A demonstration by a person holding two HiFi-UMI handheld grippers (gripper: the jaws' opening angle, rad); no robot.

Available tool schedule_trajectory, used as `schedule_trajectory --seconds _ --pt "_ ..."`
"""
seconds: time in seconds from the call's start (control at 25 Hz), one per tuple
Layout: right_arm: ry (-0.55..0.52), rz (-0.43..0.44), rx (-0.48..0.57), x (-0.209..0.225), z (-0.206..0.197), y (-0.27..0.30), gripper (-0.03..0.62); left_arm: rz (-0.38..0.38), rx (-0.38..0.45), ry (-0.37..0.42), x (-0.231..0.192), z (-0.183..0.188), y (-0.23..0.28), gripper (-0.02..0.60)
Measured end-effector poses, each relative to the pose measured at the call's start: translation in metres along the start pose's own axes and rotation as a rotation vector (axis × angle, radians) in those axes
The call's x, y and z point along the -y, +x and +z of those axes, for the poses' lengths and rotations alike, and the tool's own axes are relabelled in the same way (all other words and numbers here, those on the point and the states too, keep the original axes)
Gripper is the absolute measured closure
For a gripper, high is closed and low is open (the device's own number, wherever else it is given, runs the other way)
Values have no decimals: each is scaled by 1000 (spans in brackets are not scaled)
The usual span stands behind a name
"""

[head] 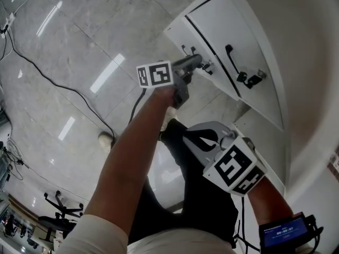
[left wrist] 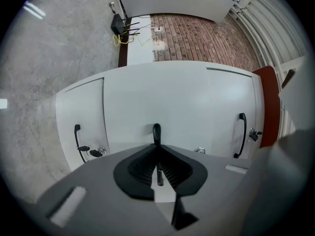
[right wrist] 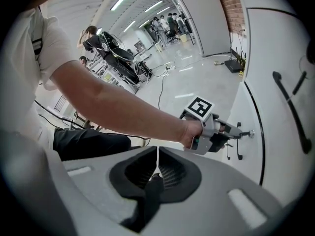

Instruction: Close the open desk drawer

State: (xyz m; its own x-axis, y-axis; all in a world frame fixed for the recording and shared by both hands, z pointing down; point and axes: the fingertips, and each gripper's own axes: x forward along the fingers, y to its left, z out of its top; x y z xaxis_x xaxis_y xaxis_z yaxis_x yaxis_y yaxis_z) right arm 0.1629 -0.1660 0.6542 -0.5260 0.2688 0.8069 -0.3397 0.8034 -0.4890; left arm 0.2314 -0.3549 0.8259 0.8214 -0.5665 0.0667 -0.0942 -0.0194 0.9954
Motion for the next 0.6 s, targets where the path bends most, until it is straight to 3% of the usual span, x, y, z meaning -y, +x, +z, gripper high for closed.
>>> schedule_trajectory --seconds 0.6 --pt "27 -17 -9 8 -6 -1 582 -22 -25 8 5 6 24 548"
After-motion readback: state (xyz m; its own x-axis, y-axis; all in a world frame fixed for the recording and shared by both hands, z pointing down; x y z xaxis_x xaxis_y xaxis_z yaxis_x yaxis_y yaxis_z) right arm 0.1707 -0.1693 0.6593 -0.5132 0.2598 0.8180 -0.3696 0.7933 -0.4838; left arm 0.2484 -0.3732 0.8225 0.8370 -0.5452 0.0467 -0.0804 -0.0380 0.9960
